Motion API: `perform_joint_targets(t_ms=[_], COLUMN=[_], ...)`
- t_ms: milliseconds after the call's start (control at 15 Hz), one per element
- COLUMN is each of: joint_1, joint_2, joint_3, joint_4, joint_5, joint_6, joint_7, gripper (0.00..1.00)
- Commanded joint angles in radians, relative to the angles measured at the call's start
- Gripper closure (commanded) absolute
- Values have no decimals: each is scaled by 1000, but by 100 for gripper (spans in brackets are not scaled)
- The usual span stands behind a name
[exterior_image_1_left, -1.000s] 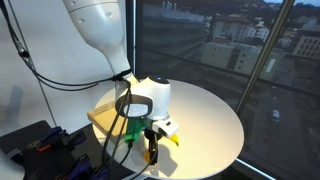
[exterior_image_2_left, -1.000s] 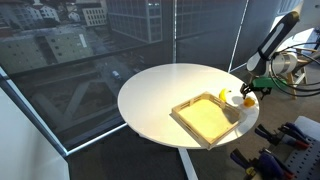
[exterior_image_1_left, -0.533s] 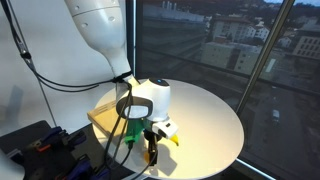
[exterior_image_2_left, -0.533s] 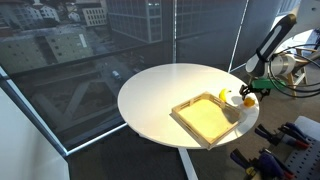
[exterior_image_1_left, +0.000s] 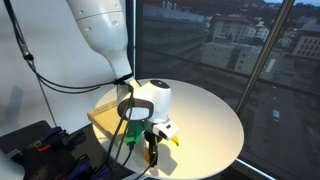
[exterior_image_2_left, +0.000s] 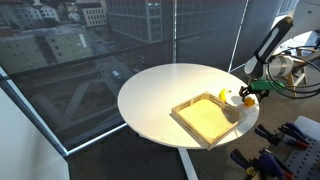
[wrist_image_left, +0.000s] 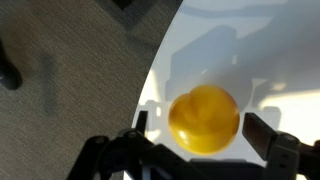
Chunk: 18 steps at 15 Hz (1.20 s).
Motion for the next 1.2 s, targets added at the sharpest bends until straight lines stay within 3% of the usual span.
perform_joint_targets(t_ms=[0,200,267,1133], joint_1=[-20,-19,-19,-4], joint_2=[13,16,16,-25], joint_3=[14,14,14,-14], joint_4=[15,15,16,-2], joint_5=[22,21,20,-4], joint_6=[12,11,12,-20], joint_7=[-32,-32,-32,-38], gripper=[30,54,57,57])
